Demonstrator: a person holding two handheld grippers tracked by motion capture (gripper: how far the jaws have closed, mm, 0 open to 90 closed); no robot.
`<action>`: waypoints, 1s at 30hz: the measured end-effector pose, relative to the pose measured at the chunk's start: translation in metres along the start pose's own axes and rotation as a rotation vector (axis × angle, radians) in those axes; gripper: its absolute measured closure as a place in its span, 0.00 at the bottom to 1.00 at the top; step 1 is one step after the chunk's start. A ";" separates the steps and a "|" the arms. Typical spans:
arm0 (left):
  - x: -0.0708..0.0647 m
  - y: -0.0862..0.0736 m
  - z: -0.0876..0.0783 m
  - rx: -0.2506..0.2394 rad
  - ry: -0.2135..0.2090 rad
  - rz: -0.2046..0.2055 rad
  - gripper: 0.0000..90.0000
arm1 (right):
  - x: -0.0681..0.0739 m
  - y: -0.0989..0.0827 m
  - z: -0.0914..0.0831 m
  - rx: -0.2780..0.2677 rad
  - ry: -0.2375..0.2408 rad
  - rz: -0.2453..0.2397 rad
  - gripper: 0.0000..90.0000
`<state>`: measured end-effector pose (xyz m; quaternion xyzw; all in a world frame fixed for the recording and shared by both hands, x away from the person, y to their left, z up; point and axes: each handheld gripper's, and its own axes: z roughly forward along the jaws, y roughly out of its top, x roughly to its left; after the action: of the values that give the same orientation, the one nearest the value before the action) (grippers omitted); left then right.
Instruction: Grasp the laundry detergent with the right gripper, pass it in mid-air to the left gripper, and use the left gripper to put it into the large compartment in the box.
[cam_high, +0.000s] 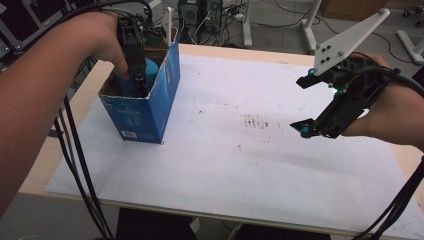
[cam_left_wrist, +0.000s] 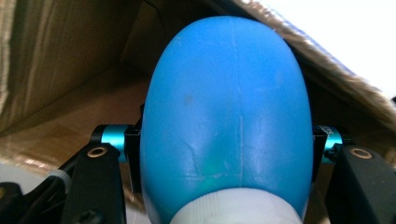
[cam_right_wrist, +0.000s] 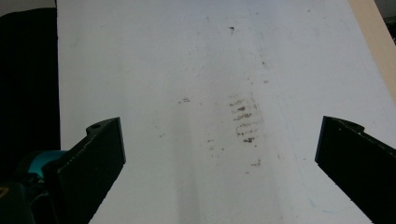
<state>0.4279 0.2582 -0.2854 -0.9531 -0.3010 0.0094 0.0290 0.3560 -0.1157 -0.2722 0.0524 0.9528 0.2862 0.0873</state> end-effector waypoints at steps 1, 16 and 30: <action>0.001 0.000 0.003 -0.001 -0.002 0.001 0.44 | 0.000 0.000 0.000 -0.001 0.000 -0.002 0.01; 0.011 -0.001 0.012 -0.030 -0.051 -0.062 0.42 | 0.001 0.001 0.006 0.008 0.008 0.001 0.01; 0.012 0.002 -0.006 -0.017 -0.040 -0.082 0.28 | 0.001 -0.004 0.004 0.001 0.007 0.008 0.01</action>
<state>0.4390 0.2637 -0.2799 -0.9399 -0.3402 0.0249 0.0153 0.3554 -0.1165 -0.2775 0.0553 0.9529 0.2863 0.0829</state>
